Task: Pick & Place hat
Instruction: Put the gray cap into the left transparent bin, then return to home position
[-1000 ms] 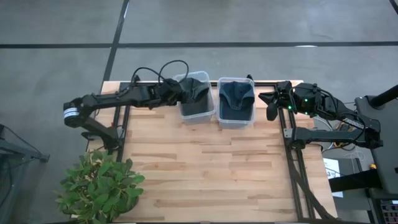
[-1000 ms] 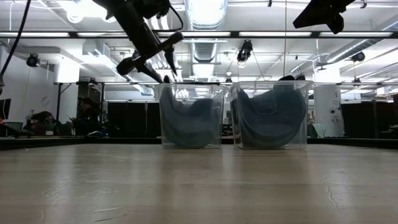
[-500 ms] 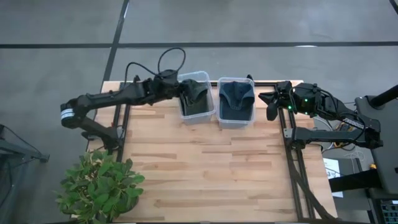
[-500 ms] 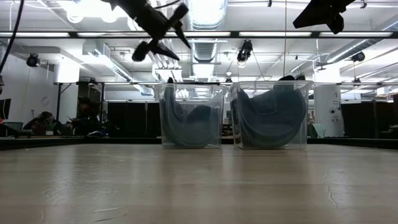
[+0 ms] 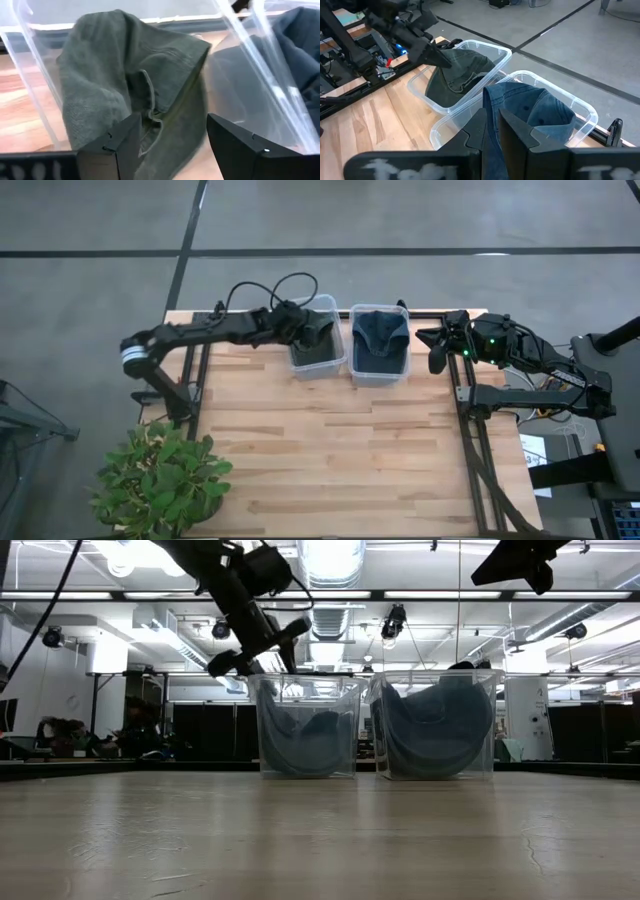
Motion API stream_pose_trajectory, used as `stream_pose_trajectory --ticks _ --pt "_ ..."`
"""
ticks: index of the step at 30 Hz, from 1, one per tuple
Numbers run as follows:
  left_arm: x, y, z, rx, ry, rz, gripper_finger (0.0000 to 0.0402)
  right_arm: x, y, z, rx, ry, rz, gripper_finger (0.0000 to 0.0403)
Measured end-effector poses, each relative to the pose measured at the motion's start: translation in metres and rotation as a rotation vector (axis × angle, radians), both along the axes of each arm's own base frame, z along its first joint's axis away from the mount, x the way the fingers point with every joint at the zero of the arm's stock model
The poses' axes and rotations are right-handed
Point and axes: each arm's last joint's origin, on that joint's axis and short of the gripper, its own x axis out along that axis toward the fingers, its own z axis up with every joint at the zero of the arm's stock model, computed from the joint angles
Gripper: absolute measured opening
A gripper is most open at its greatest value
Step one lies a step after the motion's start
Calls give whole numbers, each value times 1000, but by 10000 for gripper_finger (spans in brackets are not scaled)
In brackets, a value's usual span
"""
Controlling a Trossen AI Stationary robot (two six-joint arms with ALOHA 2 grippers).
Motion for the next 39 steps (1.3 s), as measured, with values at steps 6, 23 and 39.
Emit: stream_pose_trajectory --ticks 6,23,39 --pt "1 2 -1 -19 -13 -11 218 0 0 0 -2 1 1 43" --pt "-86 -68 118 218 -356 -412 218 -6 2 -12 -12 165 21 43" --pt "-189 -122 125 448 -406 -561 218 -31 13 -7 -31 106 166 43"
